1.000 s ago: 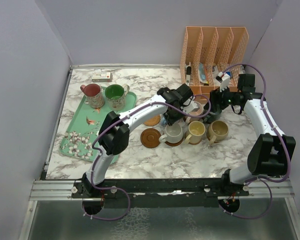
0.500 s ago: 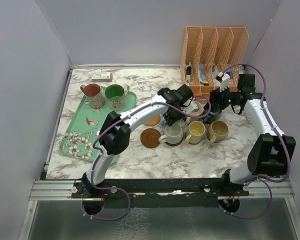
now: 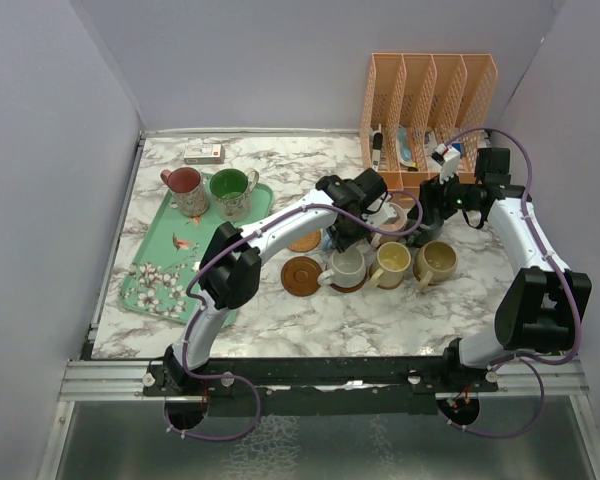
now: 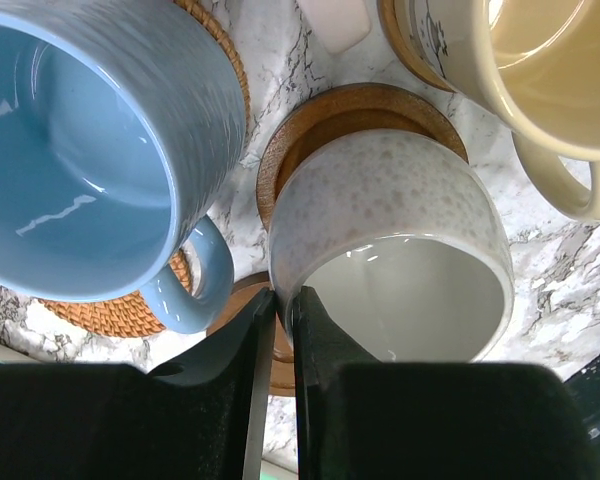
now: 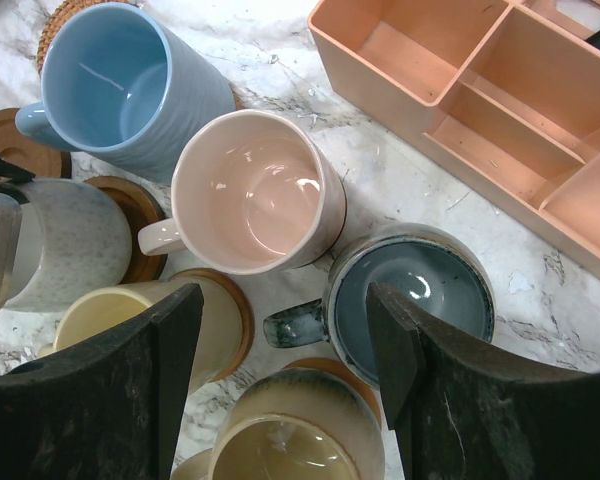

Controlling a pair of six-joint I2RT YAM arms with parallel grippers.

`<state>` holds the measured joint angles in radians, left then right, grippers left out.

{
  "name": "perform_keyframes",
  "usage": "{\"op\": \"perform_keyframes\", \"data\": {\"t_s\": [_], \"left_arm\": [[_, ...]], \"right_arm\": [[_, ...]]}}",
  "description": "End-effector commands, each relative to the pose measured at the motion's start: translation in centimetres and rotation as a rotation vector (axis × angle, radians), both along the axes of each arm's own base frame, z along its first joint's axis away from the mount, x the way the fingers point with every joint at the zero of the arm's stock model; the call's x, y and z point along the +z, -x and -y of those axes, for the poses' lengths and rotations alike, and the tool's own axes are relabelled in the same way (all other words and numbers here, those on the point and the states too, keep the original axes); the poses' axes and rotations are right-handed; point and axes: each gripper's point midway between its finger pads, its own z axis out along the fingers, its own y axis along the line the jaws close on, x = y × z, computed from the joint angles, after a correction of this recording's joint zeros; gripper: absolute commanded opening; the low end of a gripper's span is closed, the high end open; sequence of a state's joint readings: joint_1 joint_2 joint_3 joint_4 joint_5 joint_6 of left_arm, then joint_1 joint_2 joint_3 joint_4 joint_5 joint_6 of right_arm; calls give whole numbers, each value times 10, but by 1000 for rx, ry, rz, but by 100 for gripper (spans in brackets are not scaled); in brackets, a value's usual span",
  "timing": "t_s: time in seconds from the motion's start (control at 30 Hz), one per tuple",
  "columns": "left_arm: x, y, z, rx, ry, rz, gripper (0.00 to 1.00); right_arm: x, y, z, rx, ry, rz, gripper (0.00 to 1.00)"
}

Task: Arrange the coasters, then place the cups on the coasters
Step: Place the cup on the coaster.

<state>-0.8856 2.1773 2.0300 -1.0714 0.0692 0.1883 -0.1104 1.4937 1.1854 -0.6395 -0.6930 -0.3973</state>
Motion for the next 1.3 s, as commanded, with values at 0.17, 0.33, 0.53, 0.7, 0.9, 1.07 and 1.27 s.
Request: {"op": "perform_keyframes", "data": {"t_s": [0.17, 0.33, 0.53, 0.7, 0.9, 1.07, 1.27], "left_arm": [[19, -1, 12, -12, 60, 17, 20], [22, -1, 12, -16, 63, 19, 24], [32, 1, 12, -21, 84, 30, 31], [49, 3, 12, -29, 116, 48, 40], [67, 10, 6, -55, 146, 64, 45], [70, 19, -10, -118, 143, 98, 47], [56, 25, -36, -166, 115, 176, 47]], "right_arm": [[-4, 2, 1, 2, 12, -14, 67], [-5, 2, 1, 0, 13, -17, 67], [-5, 2, 1, 2, 13, -16, 67], [-5, 2, 1, 2, 11, -17, 67], [-4, 2, 0, 3, 11, -15, 67], [-2, 2, 0, 7, 8, -11, 67], [-2, 2, -1, 12, 3, -10, 67]]}}
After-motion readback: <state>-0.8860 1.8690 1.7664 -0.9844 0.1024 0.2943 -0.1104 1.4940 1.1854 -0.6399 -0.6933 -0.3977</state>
